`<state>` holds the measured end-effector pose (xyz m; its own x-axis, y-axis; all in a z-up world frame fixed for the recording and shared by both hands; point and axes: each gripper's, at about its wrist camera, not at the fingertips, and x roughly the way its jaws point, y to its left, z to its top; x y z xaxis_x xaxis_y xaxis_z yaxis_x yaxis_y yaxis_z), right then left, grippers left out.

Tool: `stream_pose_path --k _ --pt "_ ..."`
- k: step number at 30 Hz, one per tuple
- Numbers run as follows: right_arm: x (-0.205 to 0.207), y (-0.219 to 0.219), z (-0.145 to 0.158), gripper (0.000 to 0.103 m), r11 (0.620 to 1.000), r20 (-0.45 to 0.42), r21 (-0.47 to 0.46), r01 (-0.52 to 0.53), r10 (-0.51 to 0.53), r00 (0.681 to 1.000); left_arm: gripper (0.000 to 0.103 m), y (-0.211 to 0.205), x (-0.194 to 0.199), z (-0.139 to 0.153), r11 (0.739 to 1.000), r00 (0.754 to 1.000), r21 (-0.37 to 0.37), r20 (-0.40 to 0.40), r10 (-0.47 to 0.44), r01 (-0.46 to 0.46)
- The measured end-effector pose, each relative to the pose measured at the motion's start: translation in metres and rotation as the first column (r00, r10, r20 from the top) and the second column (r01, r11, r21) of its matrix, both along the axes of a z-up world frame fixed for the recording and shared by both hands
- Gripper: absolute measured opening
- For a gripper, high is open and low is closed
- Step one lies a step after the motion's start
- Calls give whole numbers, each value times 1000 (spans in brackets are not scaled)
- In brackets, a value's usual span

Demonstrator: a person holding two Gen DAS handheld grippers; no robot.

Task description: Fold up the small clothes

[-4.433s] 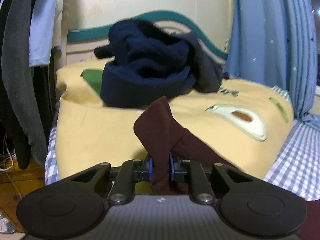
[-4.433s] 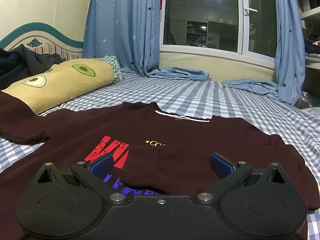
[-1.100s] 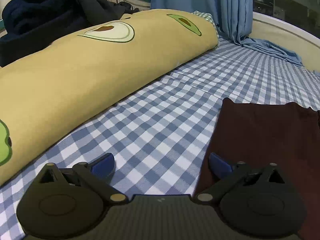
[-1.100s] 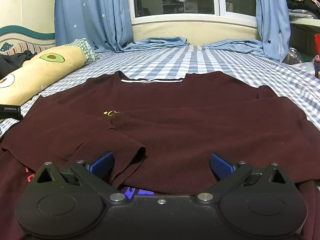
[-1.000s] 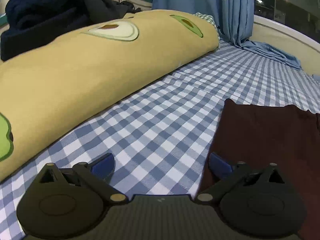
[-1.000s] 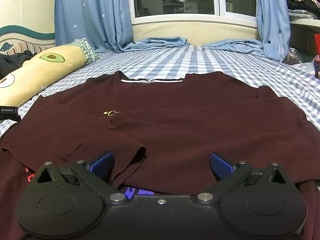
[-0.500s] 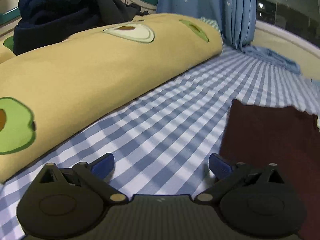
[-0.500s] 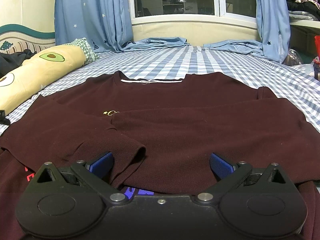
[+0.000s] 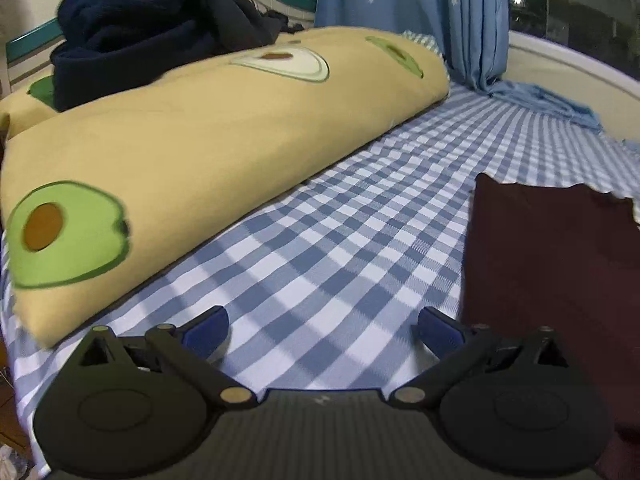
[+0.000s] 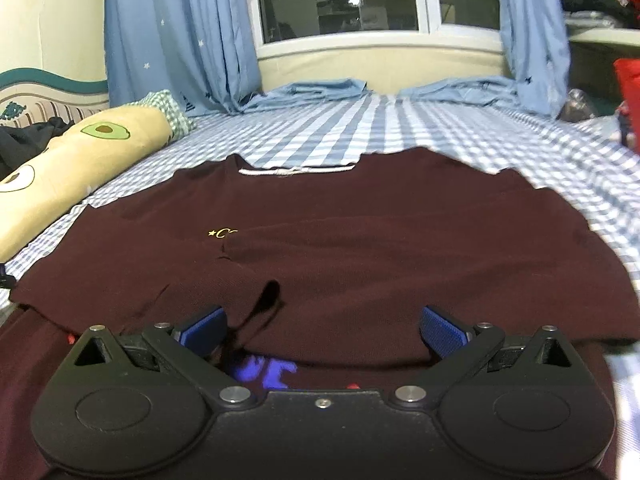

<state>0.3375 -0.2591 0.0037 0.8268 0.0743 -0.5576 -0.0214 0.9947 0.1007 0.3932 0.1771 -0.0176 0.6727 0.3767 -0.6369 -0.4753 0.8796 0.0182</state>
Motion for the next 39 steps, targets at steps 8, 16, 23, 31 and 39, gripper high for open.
stream_pose_path --k 8,16,23,31,39 --pt "-103 -25 22 103 991 119 -126 -50 65 991 102 -28 -100 23 989 983 42 107 -148 144" --pt "-199 -77 1 103 1000 135 -4 -24 25 991 102 -54 -193 3 955 940 -28 187 -285 295" --pt "-245 -84 -27 103 999 126 23 -34 31 992 102 -56 -239 -33 930 925 -85 167 -342 359" --pt "-265 -60 -32 103 989 86 -120 -91 102 991 102 -52 -267 -51 935 935 -60 91 -344 350" --pt "-290 -56 -37 103 962 38 -241 -128 141 989 102 -58 -291 -43 932 930 11 64 -362 362"
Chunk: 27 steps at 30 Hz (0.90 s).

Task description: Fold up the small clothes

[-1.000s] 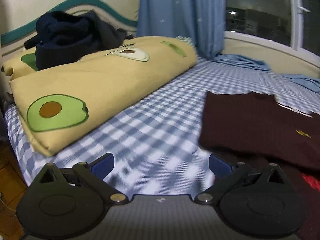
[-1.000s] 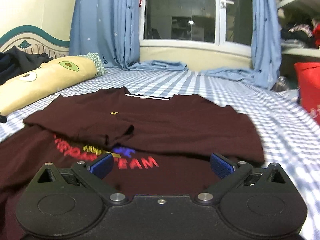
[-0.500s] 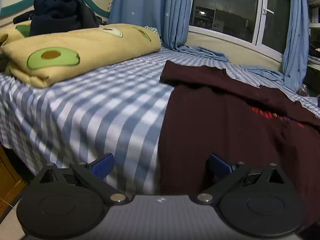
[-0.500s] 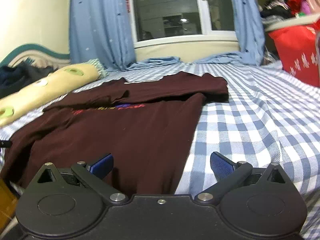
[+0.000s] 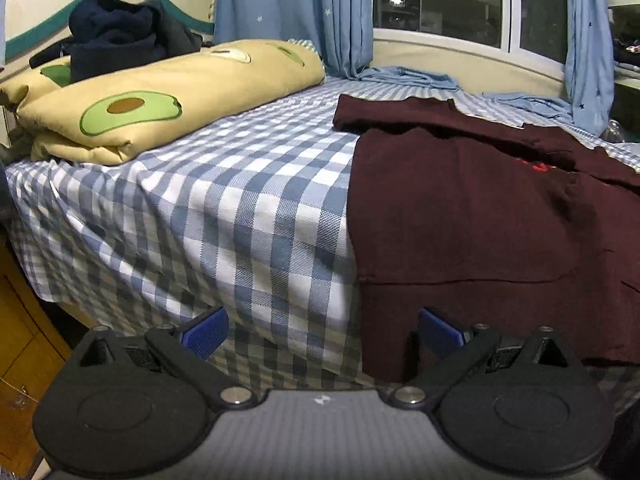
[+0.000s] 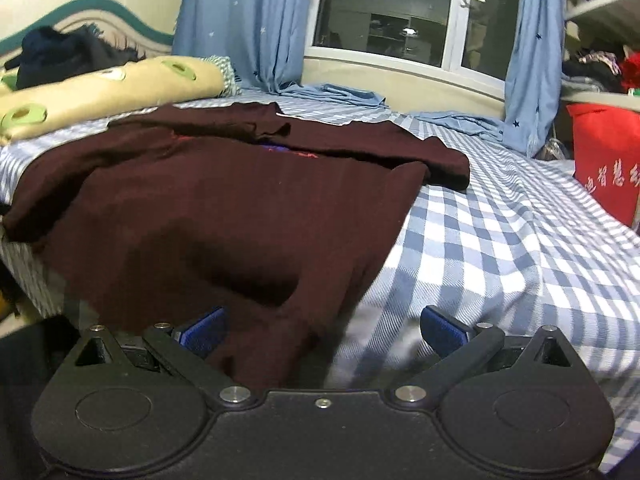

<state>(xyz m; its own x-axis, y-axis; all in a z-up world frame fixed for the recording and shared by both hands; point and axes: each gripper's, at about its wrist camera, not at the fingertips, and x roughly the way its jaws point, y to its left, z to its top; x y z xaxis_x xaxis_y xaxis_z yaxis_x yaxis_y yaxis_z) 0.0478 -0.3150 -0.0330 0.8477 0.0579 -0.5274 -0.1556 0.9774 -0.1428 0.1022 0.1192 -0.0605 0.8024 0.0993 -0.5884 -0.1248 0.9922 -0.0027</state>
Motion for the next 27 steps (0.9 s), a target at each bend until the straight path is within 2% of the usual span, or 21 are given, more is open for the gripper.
stream_pose_path --k 8,12,15,17,22,24,27 --pt "-41 25 -2 103 984 46 -151 -90 98 994 102 -3 -29 13 999 998 15 38 -45 44" --pt "-49 50 -15 103 942 31 -297 -153 169 985 102 -6 -39 19 998 995 20 67 -68 66" --pt "-48 67 -29 103 875 16 -454 -167 195 981 102 -9 -42 22 997 994 1 75 -80 80" --pt "-47 72 -38 103 831 3 -527 -177 210 978 102 -11 -43 23 996 993 -10 77 -90 91" --pt "-42 75 -60 103 714 -37 -674 -192 228 973 102 -19 -42 23 993 991 -20 74 -111 113" --pt "-42 77 -68 103 656 -40 -729 -195 244 969 102 -23 -42 24 992 989 -19 81 -124 126" --pt "-45 81 -78 103 589 -33 -786 -189 266 963 102 -28 -43 27 990 986 -18 90 -139 141"
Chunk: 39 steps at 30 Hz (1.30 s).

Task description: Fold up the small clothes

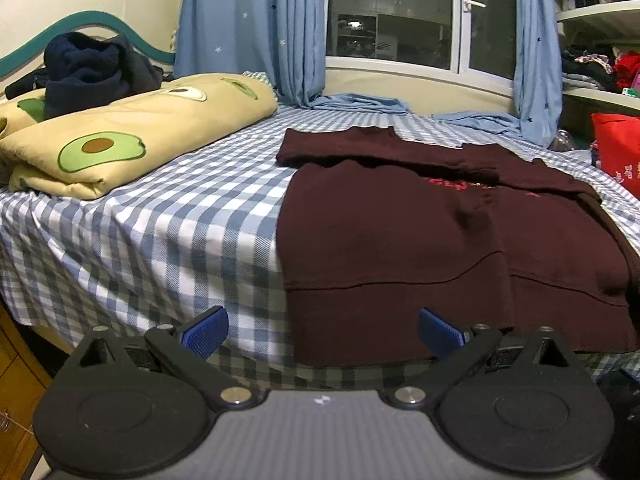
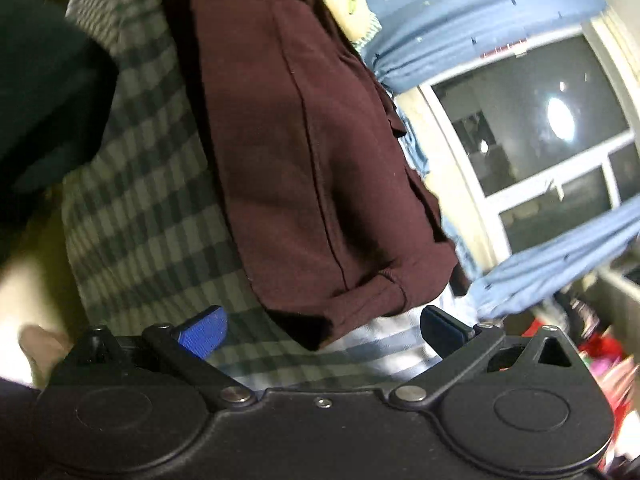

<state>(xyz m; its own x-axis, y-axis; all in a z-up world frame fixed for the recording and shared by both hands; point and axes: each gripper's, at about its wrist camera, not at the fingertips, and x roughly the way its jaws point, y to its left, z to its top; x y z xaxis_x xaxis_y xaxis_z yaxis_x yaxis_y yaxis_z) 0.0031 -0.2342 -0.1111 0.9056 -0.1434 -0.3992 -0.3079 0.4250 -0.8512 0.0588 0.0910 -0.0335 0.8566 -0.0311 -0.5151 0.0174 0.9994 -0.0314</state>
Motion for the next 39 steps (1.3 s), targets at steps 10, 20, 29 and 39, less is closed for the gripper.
stream_pose_path --k 10,20,29,39 --pt "11 15 -16 103 990 13 -124 -72 74 997 102 0 -3 4 1000 1000 -7 3 -1 1" --pt "21 17 -32 102 978 39 -202 -58 67 997 102 2 -3 -2 1000 1000 -3 -15 2 -2" --pt "25 14 -28 98 980 77 -196 -35 51 996 102 1 -2 -3 1000 1000 -9 -22 -1 1" --pt "23 12 -21 79 986 102 -158 -43 60 993 102 1 -5 -3 1000 1000 -5 -18 -4 4"
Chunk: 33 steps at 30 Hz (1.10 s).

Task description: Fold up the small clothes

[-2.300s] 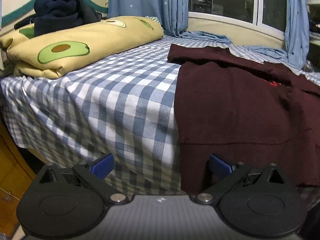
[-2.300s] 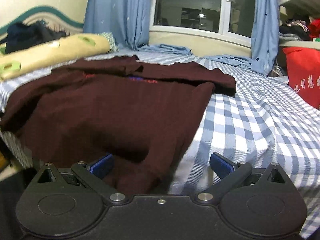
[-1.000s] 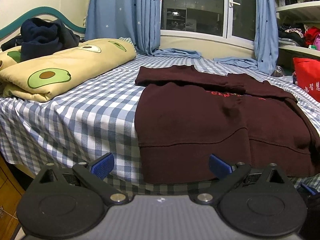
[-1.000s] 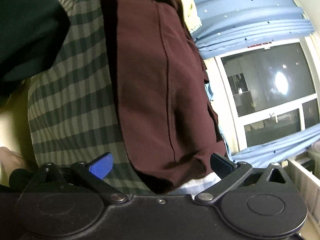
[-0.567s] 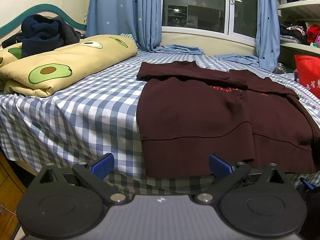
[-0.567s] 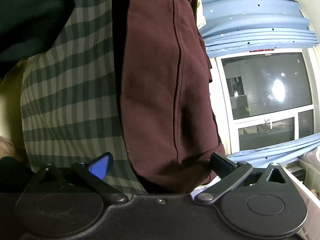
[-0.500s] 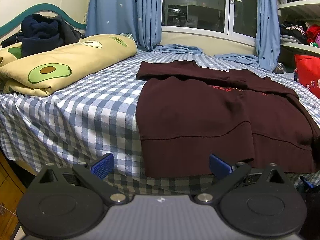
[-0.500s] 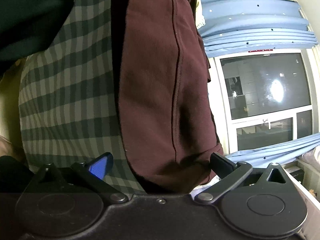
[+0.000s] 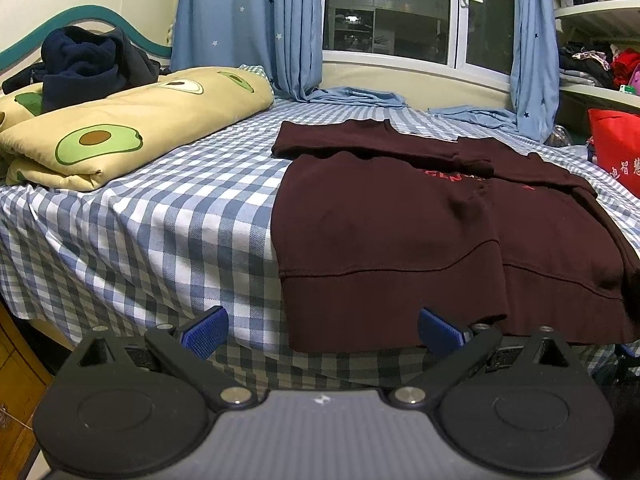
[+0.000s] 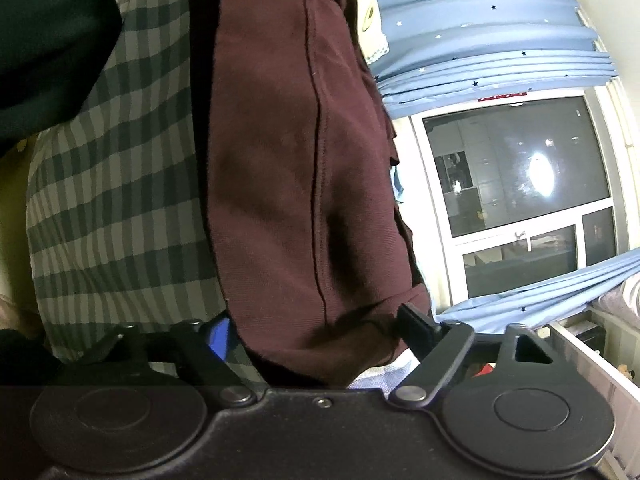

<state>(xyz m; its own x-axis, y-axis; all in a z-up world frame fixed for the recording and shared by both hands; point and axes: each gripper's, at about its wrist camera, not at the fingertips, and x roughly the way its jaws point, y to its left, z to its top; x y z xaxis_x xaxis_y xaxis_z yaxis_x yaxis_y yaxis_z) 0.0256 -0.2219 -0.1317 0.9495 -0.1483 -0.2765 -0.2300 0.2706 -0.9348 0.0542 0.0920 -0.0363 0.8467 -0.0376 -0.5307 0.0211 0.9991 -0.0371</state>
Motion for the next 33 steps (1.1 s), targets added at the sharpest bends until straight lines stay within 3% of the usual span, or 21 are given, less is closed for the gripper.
stream_pose_path --k 11,13,26,33 --pt "-12 1 25 33 996 31 83 -35 33 999 102 -4 -4 0 1000 1000 -4 13 -16 16" --pt "-14 1 30 13 993 14 107 -48 47 999 102 -4 -5 0 1000 1000 -4 16 -19 19" --pt "-17 -1 62 8 971 47 231 -66 56 997 102 -6 -14 1 1000 998 10 47 -30 30" --pt "-12 -9 109 7 910 67 409 -61 36 997 102 -10 -25 1 999 993 8 105 -49 48"
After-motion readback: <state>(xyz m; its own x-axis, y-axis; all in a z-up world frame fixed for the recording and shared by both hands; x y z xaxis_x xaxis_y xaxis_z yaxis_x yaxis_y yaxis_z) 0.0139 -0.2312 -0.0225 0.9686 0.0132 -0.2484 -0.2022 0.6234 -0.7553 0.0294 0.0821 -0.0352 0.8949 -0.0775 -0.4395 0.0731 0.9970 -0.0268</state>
